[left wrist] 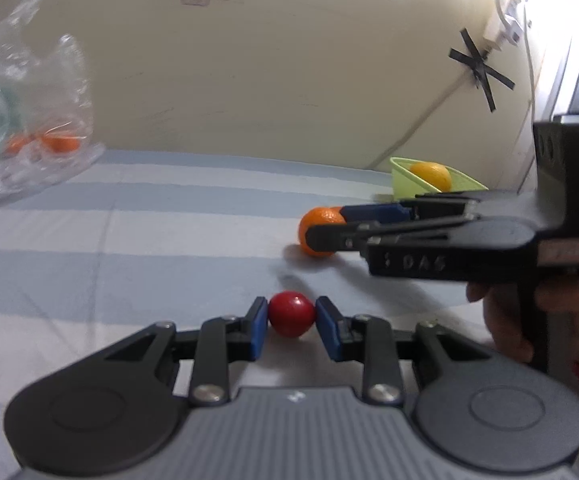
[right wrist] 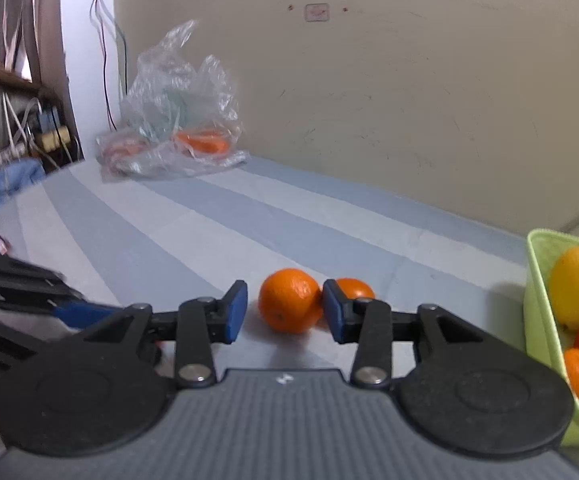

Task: Organize fruits
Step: 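Grasp a red tomato with the left gripper while the right gripper grasps a mandarin, then lower the red tomato and mandarin into the green basket, opening both grippers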

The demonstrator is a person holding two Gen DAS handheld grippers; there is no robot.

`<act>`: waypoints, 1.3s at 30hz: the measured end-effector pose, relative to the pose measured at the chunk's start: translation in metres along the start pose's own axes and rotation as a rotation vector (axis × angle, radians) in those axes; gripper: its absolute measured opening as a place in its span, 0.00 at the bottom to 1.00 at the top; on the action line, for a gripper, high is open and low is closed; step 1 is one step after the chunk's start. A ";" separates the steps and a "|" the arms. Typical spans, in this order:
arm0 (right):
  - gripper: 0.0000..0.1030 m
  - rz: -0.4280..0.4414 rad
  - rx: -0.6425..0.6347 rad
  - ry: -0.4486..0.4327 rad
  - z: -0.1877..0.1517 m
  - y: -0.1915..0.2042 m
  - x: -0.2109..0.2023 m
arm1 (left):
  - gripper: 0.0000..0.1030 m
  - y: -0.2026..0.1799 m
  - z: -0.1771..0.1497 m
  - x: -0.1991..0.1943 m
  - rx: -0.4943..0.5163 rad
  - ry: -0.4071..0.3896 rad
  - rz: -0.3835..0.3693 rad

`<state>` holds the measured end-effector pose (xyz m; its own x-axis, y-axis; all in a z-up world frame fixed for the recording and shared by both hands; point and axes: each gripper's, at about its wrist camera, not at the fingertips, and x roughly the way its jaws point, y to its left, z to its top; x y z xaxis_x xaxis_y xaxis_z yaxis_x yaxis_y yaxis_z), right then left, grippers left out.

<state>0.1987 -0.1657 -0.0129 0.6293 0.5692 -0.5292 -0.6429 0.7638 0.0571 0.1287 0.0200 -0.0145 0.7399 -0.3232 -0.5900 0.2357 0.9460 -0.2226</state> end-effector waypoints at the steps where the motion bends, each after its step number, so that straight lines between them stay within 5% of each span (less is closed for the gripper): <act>1: 0.43 -0.005 -0.016 0.003 -0.002 0.002 0.002 | 0.26 0.002 0.000 0.000 -0.008 -0.001 -0.002; 5: 0.36 -0.020 -0.037 0.008 -0.003 0.005 0.002 | 0.26 0.003 0.002 0.002 -0.020 -0.005 -0.002; 12: 0.36 -0.031 0.028 -0.075 -0.013 -0.009 -0.055 | 0.26 -0.003 0.005 -0.003 -0.029 -0.020 -0.039; 22: 0.36 -0.222 0.213 -0.132 -0.064 -0.053 -0.142 | 0.26 -0.065 0.032 0.003 0.086 -0.035 -0.152; 31: 0.36 -0.362 0.285 -0.264 -0.072 -0.106 -0.172 | 0.26 -0.132 0.089 0.057 0.173 -0.042 -0.284; 39: 0.36 -0.407 0.317 -0.251 -0.075 -0.148 -0.145 | 0.27 -0.160 0.117 0.134 0.218 0.004 -0.276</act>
<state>0.1699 -0.3839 -0.0085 0.9079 0.2355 -0.3468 -0.1890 0.9684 0.1629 0.2636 -0.1716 0.0333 0.6270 -0.5676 -0.5336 0.5560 0.8058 -0.2037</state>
